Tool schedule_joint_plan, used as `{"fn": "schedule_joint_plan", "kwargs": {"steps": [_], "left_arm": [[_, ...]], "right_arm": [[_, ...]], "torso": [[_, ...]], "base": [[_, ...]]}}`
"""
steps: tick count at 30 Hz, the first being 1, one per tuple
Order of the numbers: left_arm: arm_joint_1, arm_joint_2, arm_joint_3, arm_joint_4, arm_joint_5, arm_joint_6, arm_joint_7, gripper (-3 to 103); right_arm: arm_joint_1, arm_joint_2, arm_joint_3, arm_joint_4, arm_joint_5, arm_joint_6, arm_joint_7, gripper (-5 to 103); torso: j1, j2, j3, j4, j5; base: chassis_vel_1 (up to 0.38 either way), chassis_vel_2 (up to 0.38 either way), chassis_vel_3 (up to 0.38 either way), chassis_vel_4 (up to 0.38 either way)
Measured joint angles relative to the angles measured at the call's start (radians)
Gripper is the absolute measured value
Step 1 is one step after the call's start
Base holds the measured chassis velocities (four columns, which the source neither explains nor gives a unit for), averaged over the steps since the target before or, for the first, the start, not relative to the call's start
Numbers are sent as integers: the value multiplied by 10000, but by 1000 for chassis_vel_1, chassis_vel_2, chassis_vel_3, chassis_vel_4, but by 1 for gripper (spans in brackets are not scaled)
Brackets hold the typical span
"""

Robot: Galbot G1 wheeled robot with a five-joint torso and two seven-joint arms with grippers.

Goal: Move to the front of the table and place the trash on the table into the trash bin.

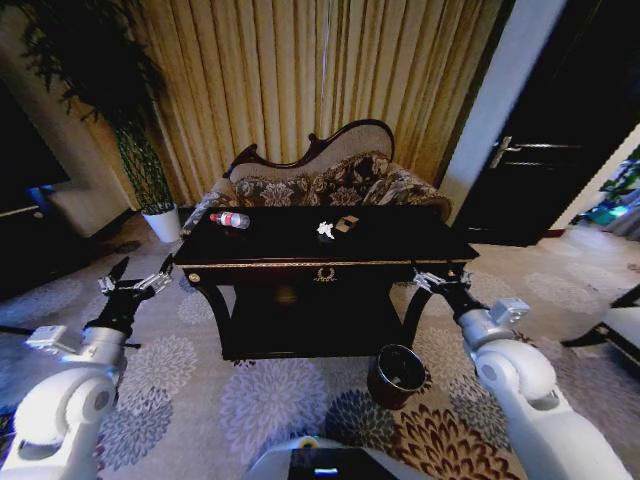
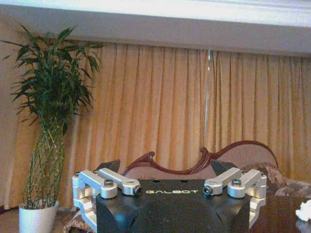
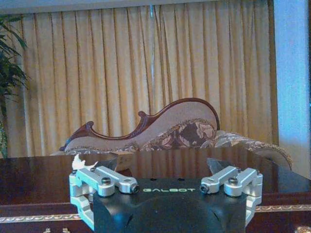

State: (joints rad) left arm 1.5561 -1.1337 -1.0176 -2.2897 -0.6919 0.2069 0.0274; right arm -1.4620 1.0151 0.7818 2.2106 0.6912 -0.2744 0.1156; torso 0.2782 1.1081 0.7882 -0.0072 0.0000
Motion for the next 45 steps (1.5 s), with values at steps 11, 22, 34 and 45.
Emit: {"fn": "schedule_joint_plan", "kwargs": {"steps": [11, 22, 34, 45], "left_arm": [[-44, 28, -105, -370, 404, 1147, -530, 100], [-41, 29, -108, -537, 463, 1793, -795, 100], [-38, 42, -103, -513, 466, 1741, -771, 100], [-32, 8, -31, -481, 485, 1462, -590, 100]], "right_arm": [[-55, -104, 146, -43, -8, 83, -65, 100], [-78, -99, 135, -207, -32, 302, -73, 100], [-33, -103, -41, -227, -52, 329, -117, 100], [-113, -42, -63, -324, -227, 465, -314, 100]], "torso": [[0, -1, 1, 0, 0], [4, -4, 2, 1, 0], [-4, 3, -2, 0, 1], [0, 0, 0, 1, 0]], "base": [[-128, 135, 129, -118], [-172, 176, 164, -153], [-12, 9, 15, -22], [0, 0, 0, 0]]}}
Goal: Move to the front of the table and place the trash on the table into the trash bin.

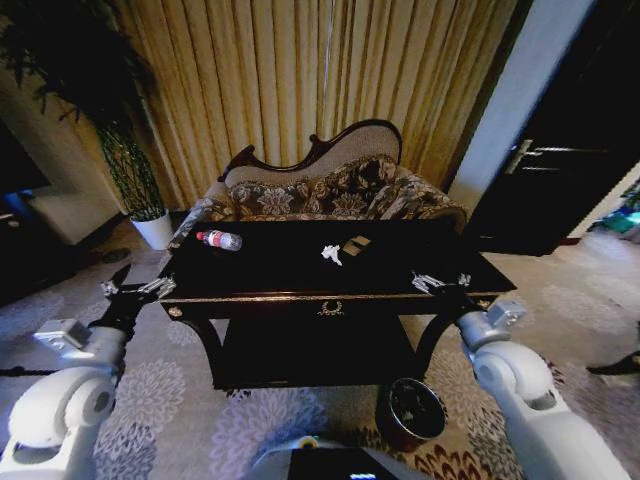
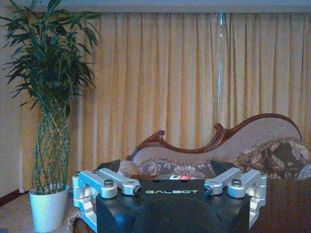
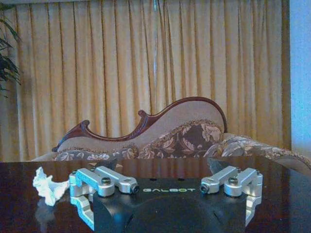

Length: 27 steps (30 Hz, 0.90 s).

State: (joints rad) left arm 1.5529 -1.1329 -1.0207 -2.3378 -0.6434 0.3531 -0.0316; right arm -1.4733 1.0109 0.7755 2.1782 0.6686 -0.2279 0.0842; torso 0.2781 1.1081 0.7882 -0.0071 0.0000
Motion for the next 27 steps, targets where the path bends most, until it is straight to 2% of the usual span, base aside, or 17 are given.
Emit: {"fn": "schedule_joint_plan", "kwargs": {"steps": [27], "left_arm": [[-17, -13, 7, 133, 12, -144, 36, 100]], "right_arm": [[89, -77, -165, -80, 59, 40, -16, 100]], "torso": [[2, -2, 2, 0, 0]], "base": [[-35, 33, 30, -34]]}}
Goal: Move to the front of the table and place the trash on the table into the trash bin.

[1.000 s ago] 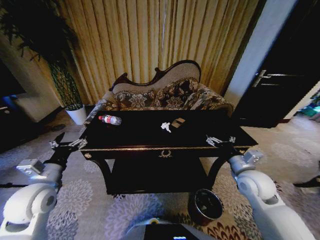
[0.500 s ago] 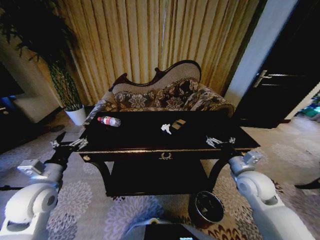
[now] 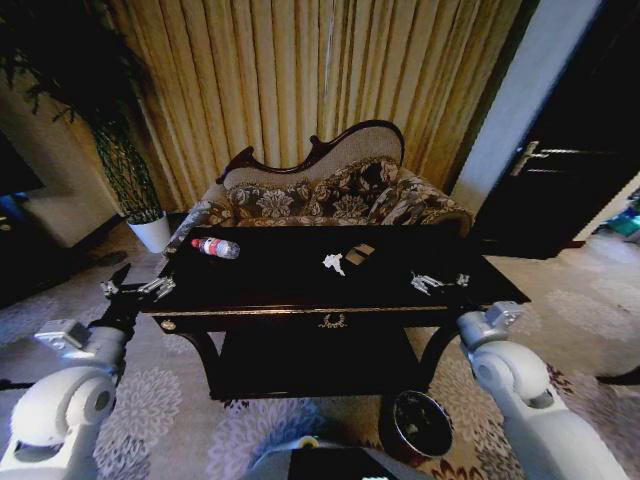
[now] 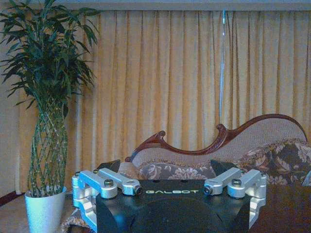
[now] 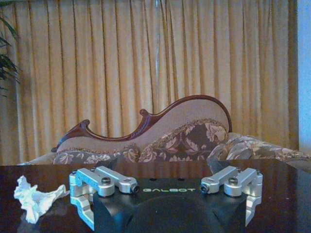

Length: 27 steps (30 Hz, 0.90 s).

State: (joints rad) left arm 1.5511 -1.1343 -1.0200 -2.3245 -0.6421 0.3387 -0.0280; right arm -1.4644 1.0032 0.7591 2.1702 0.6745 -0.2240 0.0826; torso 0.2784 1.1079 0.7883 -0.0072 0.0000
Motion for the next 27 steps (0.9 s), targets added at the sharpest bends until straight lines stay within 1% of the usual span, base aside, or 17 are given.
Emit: {"fn": "schedule_joint_plan", "kwargs": {"steps": [5, 8, 9, 11, 12, 15, 16, 18, 19, 21, 22, 27], "left_arm": [[66, -70, -46, 11, -1, -44, 0, 100], [88, -99, -86, 11, -4, -60, -2, 100], [88, -99, -86, 11, -4, -60, -2, 100], [88, -102, -110, 16, -6, -66, -2, 100], [88, -102, -110, 16, -6, -66, -2, 100], [92, -106, -135, 15, -9, -71, -1, 100], [92, -106, -135, 15, -9, -71, -1, 100], [94, -126, -165, 7, -16, -72, 3, 100], [94, -126, -165, 7, -16, -72, 3, 100], [65, -138, -169, 44, -23, -73, 27, 100], [65, -138, -169, 44, -23, -73, 27, 100], [87, -177, -211, 71, -39, -73, 62, 100]], "right_arm": [[-55, -291, -298, 93, 19, -49, 5, 100], [107, -688, -548, 143, 339, -267, 22, 100], [107, -688, -548, 143, 339, -267, 22, 100], [412, -1144, -895, 116, 749, -380, 101, 100], [412, -1144, -895, 116, 749, -380, 101, 100], [1028, -1719, -1479, -2, 1297, -561, 428, 100], [1028, -1719, -1479, -2, 1297, -561, 428, 100], [1482, -2052, -1973, -192, 1401, -621, 563, 100], [1482, -2052, -1973, -192, 1401, -621, 563, 100], [1894, -2211, -2434, -437, 1426, -741, 644, 100], [1894, -2211, -2434, -437, 1426, -741, 644, 100], [2525, -2316, -3129, -959, 1438, -797, 749, 100]], "torso": [[0, 0, 0, 0, -1], [0, 0, 0, 0, -1], [0, 0, 0, 0, -1], [-1, 1, 0, 0, 0], [-1, 1, 0, 0, 0], [0, 0, 0, 0, -1], [0, 0, 0, 0, -1], [1, 0, 0, 2, -1], [1, 0, 0, 2, -1], [0, 0, 0, 0, -1], [0, 0, 0, 0, -1], [0, 0, 0, 0, -1]], "base": [[0, 0, 0, 0], [0, 0, 0, 0], [0, 0, 0, 0], [0, 0, 0, 0], [0, 0, 0, 0], [0, 0, 0, 0], [0, 0, 0, 0], [0, 0, 0, 0], [0, 0, 0, 0], [0, 0, 0, 0], [0, 0, 0, 0], [0, 0, 0, 0]]}}
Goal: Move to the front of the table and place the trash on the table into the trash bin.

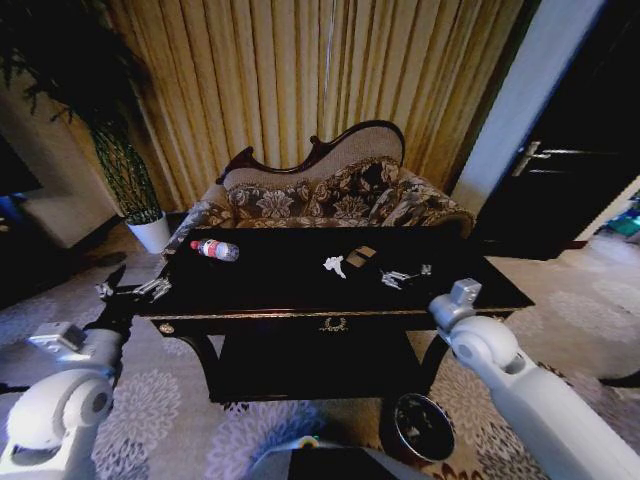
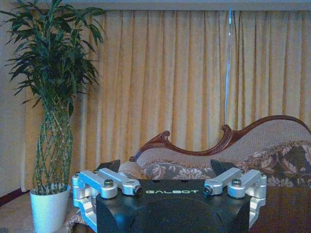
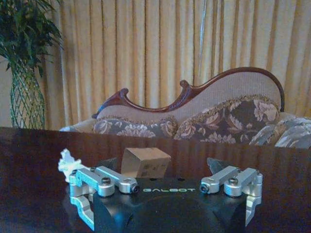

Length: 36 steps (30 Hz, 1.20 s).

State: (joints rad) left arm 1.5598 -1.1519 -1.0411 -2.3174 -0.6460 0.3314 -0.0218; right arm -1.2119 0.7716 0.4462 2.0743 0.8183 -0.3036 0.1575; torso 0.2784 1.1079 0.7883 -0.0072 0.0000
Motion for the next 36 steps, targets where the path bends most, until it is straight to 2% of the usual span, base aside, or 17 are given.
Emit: {"fn": "schedule_joint_plan", "kwargs": {"steps": [7, 19, 36], "left_arm": [[39, -35, -51, -27, -9, 2, 21, 100], [-73, -163, 140, -5, 107, 63, 24, 100], [-35, -63, 119, -79, 88, 71, 62, 100]], "right_arm": [[918, 38, -470, -999, 106, -29, 12, 100], [1822, 99, -937, -1634, 373, -311, -39, 100], [1993, 209, -1237, -1841, 154, -423, -331, 100]], "torso": [[-1, -1, 0, 1, 0], [0, 0, 0, 2, 0], [-1, 1, -1, 0, 0]], "base": [[0, 0, 0, 0], [0, 0, 0, 0], [0, 0, 0, 0]]}}
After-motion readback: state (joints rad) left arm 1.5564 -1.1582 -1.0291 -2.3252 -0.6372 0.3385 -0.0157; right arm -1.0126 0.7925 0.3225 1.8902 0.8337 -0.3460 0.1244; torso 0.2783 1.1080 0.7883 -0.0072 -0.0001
